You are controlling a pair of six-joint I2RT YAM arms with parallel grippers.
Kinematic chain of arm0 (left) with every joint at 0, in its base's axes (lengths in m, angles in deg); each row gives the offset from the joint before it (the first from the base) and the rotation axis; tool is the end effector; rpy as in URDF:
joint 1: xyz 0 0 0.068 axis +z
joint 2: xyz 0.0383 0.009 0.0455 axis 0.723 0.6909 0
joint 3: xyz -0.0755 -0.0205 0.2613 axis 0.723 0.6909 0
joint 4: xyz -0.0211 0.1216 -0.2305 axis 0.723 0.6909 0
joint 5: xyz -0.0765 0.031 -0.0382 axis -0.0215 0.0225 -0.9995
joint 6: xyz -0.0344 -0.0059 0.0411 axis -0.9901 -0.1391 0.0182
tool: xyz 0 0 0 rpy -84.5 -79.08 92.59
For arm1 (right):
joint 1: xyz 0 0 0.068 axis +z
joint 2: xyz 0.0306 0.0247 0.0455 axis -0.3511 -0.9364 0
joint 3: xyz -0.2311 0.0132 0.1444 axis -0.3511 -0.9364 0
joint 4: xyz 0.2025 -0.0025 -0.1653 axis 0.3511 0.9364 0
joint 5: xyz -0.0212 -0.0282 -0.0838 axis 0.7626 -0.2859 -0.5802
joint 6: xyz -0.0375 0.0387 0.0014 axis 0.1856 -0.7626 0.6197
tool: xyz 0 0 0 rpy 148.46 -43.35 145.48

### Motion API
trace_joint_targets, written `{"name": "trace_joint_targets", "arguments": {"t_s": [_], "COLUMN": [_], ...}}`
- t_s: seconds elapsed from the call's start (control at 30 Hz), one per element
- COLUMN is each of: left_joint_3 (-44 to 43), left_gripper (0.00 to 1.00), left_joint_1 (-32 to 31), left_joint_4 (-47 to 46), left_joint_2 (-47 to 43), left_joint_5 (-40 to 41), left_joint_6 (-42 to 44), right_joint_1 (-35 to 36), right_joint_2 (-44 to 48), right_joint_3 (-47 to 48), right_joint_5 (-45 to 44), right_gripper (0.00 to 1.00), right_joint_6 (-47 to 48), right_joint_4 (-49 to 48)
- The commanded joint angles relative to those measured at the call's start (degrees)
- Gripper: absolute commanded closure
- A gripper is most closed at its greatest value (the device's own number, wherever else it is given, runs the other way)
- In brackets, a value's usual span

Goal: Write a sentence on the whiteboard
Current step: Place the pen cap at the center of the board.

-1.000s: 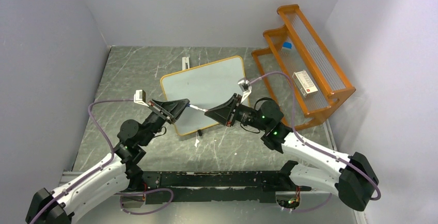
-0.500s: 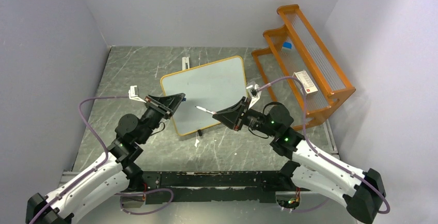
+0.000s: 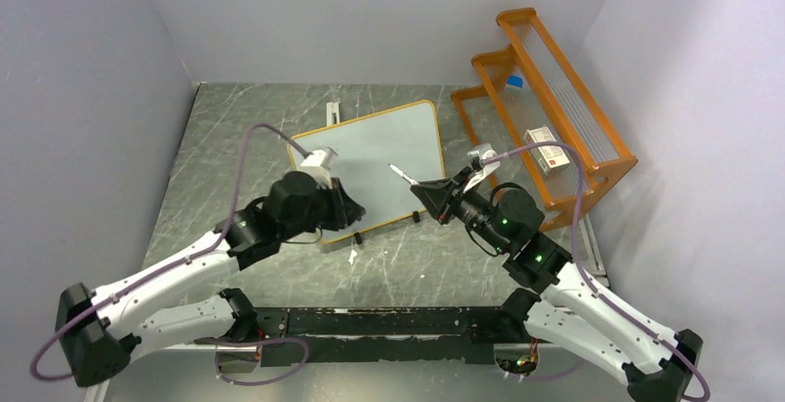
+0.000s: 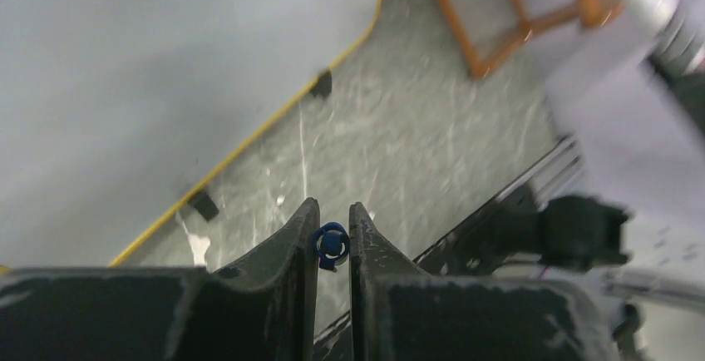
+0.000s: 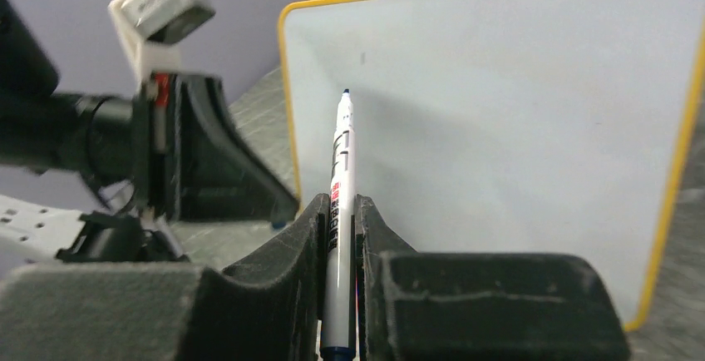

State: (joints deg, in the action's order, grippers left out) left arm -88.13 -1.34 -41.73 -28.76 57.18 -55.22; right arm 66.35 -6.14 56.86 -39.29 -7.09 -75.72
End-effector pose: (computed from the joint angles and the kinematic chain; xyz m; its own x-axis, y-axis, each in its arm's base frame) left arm 0.1457 -0.1571 0.2944 -0.6752 -0.2685 -0.6870 0.3372 0.7160 -0.6112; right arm 0.1207 0.1251 0.3254 -0.2439 0.2496 -0.9371 -0.6891 0.6353 0.3486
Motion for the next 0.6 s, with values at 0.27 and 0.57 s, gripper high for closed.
{"name": "trace_joint_targets", "arguments": {"t_s": [0.27, 0.57], "left_joint_3": [-12.64, -20.4], "left_gripper": [0.95, 0.95], "left_joint_1": [-20.21, -24.78], "left_joint_4": [19.07, 24.71], "left_joint_2": [19.47, 38.01], "left_joint_5": [13.27, 13.02], "left_joint_6": [9.74, 12.74], "right_joint_1": [-0.27, -0.27], "right_joint_2": [5.49, 8.16], "right_joint_3": [3.88, 3.71], "right_joint_5": [-16.53, -22.66], "right_gripper": [1.0, 1.0], "right_joint_6": [7.31, 7.99], "right_joint_4": [10.27, 11.84]}}
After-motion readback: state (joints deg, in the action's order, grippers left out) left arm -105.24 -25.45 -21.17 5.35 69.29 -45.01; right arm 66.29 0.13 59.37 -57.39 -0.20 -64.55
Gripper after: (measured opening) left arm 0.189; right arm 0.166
